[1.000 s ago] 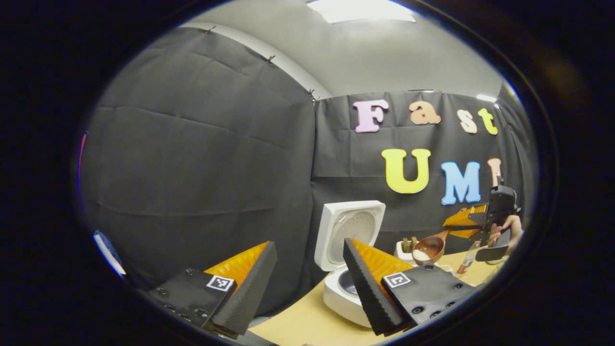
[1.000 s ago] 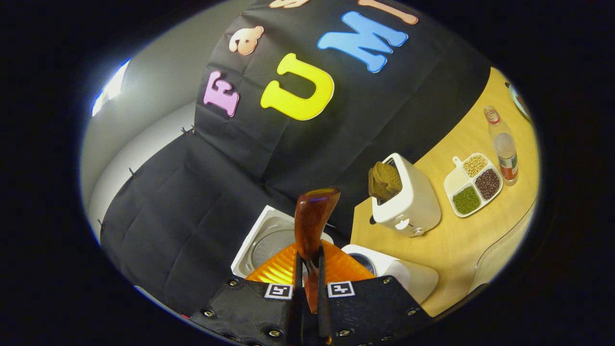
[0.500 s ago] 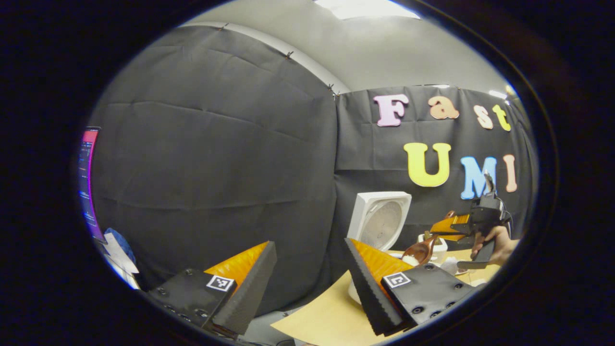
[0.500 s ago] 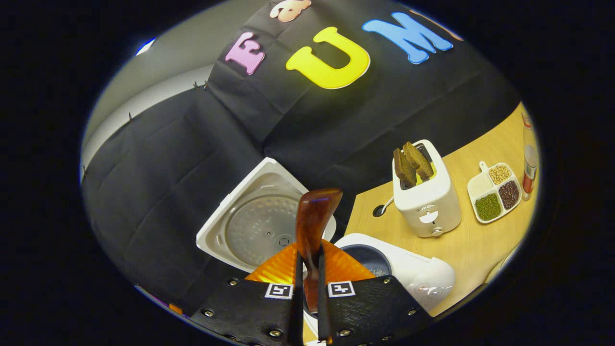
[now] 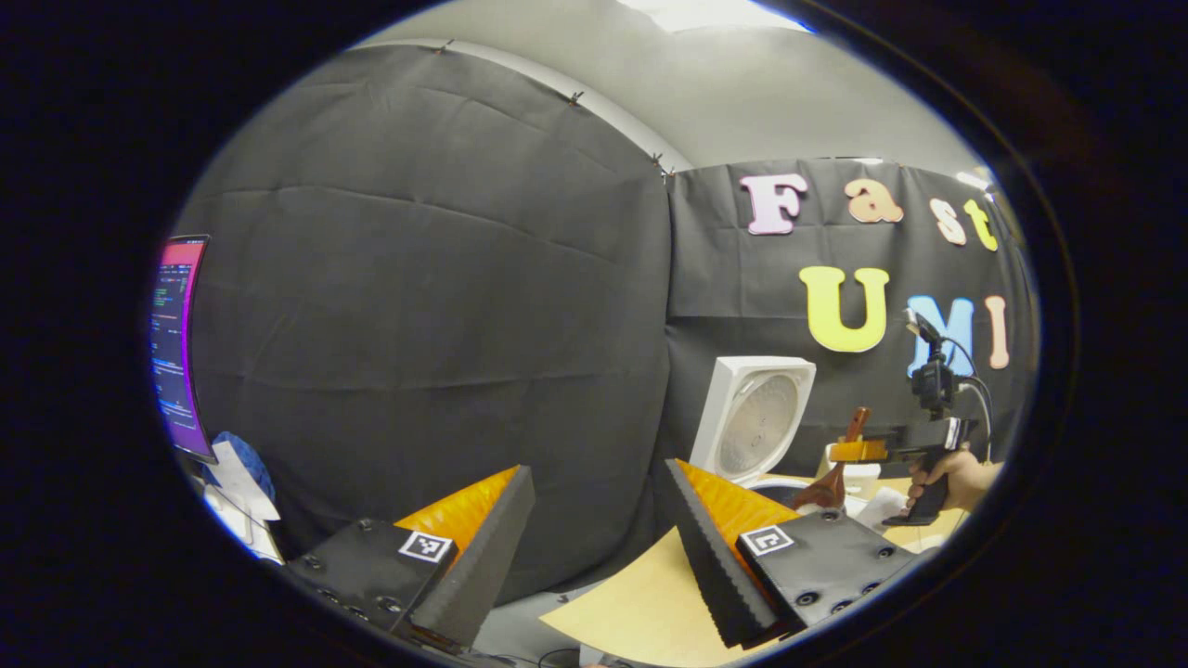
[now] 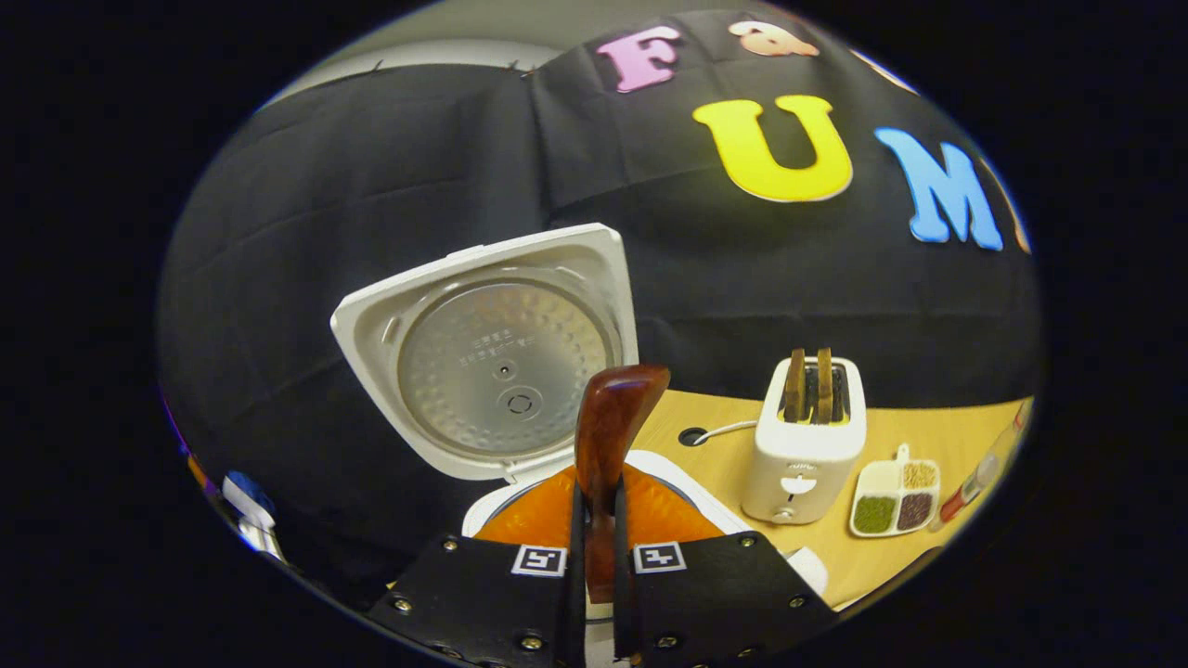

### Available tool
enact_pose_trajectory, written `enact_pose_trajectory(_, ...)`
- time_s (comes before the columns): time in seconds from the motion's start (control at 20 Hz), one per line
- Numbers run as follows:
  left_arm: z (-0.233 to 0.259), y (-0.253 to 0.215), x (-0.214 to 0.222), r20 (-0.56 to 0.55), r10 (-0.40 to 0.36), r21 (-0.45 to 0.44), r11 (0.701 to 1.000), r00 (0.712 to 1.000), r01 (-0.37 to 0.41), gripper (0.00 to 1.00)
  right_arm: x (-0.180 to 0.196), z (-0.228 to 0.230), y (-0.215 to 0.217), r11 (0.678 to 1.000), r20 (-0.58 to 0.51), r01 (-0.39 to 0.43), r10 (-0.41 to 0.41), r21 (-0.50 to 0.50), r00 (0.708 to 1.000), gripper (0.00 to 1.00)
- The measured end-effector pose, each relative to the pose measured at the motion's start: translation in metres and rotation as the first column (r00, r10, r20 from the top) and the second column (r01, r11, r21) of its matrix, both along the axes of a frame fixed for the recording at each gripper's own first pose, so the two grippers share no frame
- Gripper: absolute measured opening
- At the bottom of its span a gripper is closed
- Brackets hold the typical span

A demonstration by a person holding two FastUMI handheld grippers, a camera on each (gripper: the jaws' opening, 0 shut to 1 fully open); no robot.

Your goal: Close the left gripper, press the button to open the rice cooker; take a wooden spoon from the chopstick holder with the right hand, scoop a spoonful of rice and pour it into the rice cooker, then put the wooden spoon back into the chopstick holder.

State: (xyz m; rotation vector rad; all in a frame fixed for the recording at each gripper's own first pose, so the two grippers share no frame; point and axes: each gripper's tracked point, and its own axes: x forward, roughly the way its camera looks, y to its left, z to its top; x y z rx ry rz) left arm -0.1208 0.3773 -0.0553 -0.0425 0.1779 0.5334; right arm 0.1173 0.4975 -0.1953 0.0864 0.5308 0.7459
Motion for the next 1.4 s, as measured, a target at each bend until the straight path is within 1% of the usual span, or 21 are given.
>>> enact_pose_trajectory(0.05,0.001,0.0,0.0,0.003,0.001,-0.005,1.0,1.0,-0.001,0.95,-0.002,0.0,0.001,0.999,0.034,-0.024,0.025,-0.035,0.999,0.12)
enact_pose_trajectory(0.1,0.002,0.0,-0.001,0.005,0.001,-0.008,1.0,1.0,-0.001,0.97,-0.008,-0.001,0.005,0.996,0.065,-0.05,0.054,-0.068,0.996,0.12)
enact_pose_trajectory(0.15,0.002,0.0,-0.001,0.004,0.002,-0.011,1.0,1.0,-0.002,0.97,-0.011,-0.001,0.008,0.992,0.105,-0.072,0.083,-0.105,0.991,0.12)
enact_pose_trajectory(0.3,0.002,0.0,-0.002,0.0,0.002,-0.02,1.0,1.0,-0.002,0.96,-0.02,-0.001,0.011,0.963,0.235,-0.117,0.175,-0.242,0.956,0.12)
enact_pose_trajectory(0.35,0.002,0.001,-0.002,-0.001,0.002,-0.021,1.0,1.0,-0.002,0.97,-0.021,-0.001,0.011,0.951,0.272,-0.119,0.2,-0.285,0.941,0.12)
enact_pose_trajectory(0.5,0.002,0.002,-0.002,-0.005,0.004,-0.02,1.0,1.0,-0.004,0.96,-0.022,-0.004,0.015,0.916,0.363,-0.11,0.26,-0.385,0.895,0.12)
enact_pose_trajectory(0.6,0.001,0.002,-0.002,-0.005,0.007,-0.019,1.0,1.0,-0.007,0.97,-0.022,-0.002,0.016,0.898,0.409,-0.102,0.293,-0.428,0.864,0.12)
enact_pose_trajectory(0.65,0.002,0.002,-0.002,-0.005,0.01,-0.021,1.0,1.0,-0.01,0.97,-0.022,-0.001,0.015,0.893,0.426,-0.096,0.301,-0.44,0.853,0.12)
enact_pose_trajectory(0.7,0.002,0.002,-0.002,-0.003,0.011,-0.024,1.0,1.0,-0.011,0.97,-0.022,-0.001,0.015,0.892,0.434,-0.089,0.301,-0.443,0.849,0.12)
enact_pose_trajectory(0.75,0.002,0.002,-0.002,0.0,0.011,-0.026,1.0,1.0,-0.011,0.97,-0.023,-0.001,0.014,0.897,0.428,-0.09,0.293,-0.434,0.855,0.12)
enact_pose_trajectory(0.8,0.002,0.002,-0.002,0.001,0.011,-0.025,1.0,1.0,-0.011,0.97,-0.023,0.0,0.016,0.908,0.411,-0.095,0.276,-0.407,0.869,0.12)
enact_pose_trajectory(0.85,0.002,0.002,-0.002,0.002,0.009,-0.023,1.0,1.0,-0.009,0.97,-0.024,0.001,0.015,0.925,0.383,-0.099,0.248,-0.368,0.89,0.12)
enact_pose_trajectory(0.9,0.001,0.002,-0.002,0.003,0.007,-0.02,1.0,1.0,-0.007,0.96,-0.024,0.004,0.015,0.943,0.348,-0.099,0.214,-0.319,0.913,0.12)
enact_pose_trajectory(1.0,0.0,0.001,-0.001,0.003,0.001,-0.022,1.0,1.0,-0.001,0.97,-0.025,0.013,0.008,0.974,0.269,-0.089,0.144,-0.208,0.952,0.12)
enact_pose_trajectory(1.1,0.001,0.001,0.0,0.011,-0.006,-0.025,1.0,1.0,0.006,0.96,-0.023,0.018,0.0,0.993,0.19,-0.069,0.086,-0.096,0.978,0.12)
enact_pose_trajectory(1.25,0.0,-0.001,0.0,0.017,-0.021,-0.028,0.999,1.0,0.022,0.97,-0.016,0.029,-0.013,0.999,0.083,-0.007,0.003,0.049,0.997,0.12)
enact_pose_trajectory(1.3,0.0,-0.001,0.0,0.02,-0.028,-0.028,0.999,0.999,0.029,0.96,-0.014,0.033,-0.017,0.996,0.052,0.015,-0.02,0.09,0.998,0.12)
enact_pose_trajectory(1.4,0.001,-0.003,0.001,0.027,-0.046,-0.026,0.999,0.999,0.047,0.97,-0.009,0.042,-0.028,0.985,-0.007,0.055,-0.054,0.164,0.999,0.12)
